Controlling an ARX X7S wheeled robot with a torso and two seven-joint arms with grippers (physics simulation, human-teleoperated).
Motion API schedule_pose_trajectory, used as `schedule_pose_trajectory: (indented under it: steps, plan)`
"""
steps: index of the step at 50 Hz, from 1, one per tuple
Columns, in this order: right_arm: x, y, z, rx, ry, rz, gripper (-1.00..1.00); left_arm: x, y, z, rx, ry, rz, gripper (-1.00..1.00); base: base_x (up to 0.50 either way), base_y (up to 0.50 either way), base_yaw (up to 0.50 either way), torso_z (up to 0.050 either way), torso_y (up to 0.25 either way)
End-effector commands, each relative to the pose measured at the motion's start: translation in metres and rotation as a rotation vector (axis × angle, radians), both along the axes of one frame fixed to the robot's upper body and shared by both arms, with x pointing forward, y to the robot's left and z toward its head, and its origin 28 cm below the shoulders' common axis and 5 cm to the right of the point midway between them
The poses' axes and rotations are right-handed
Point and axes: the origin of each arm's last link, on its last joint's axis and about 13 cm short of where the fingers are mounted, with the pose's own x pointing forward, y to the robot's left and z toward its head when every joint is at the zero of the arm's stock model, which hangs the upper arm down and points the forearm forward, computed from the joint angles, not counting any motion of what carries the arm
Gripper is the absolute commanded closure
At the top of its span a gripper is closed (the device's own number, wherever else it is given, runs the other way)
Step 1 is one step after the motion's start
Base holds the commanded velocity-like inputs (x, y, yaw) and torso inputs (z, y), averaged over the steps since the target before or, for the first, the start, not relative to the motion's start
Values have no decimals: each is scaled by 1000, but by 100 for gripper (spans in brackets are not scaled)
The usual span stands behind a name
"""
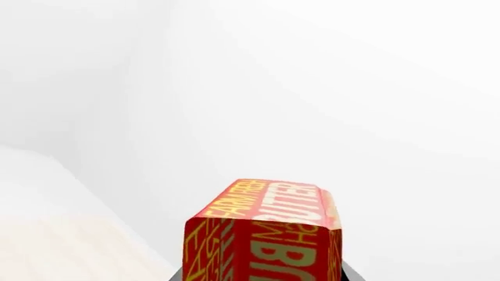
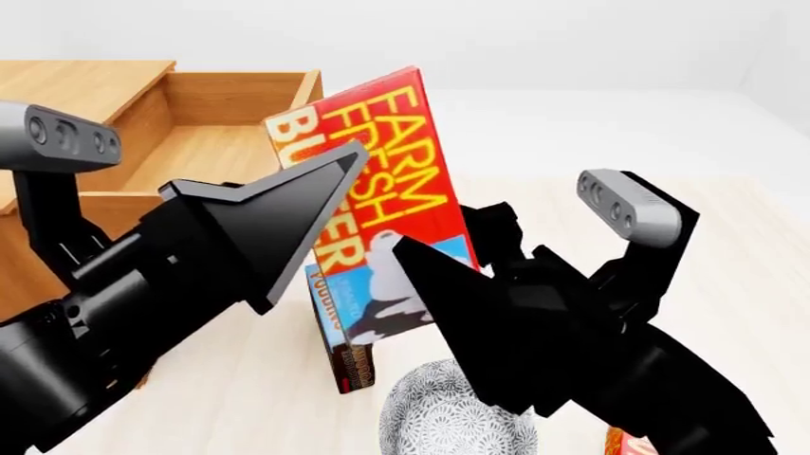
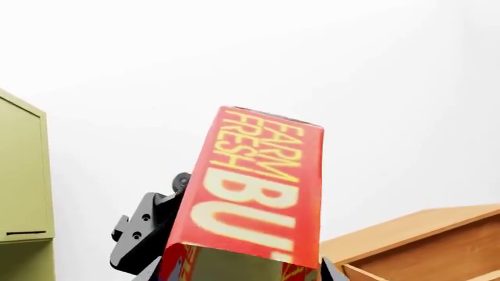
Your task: Put the butter at the front in the top drawer of the cabinet and close it.
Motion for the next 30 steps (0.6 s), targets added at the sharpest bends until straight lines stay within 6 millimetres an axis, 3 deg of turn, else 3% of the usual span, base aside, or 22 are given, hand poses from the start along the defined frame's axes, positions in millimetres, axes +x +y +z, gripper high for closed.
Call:
schedule_pose_trajectory:
  steps: [1,14,30]
  plan:
    - [-3,-5,2,0,-4,-22,-100,-1,4,8,-46,-18,-1,100,0,0,0,0,0]
    - [-10,-12,3,-2,-11,-53,-100,-2,10,16,-53,-42,39,100,0,0,0,1,1]
    - [-30,-36,4,-9,-28,-188,-100,-6,16,20,-28,-60,70,100,0,0,0,0,1]
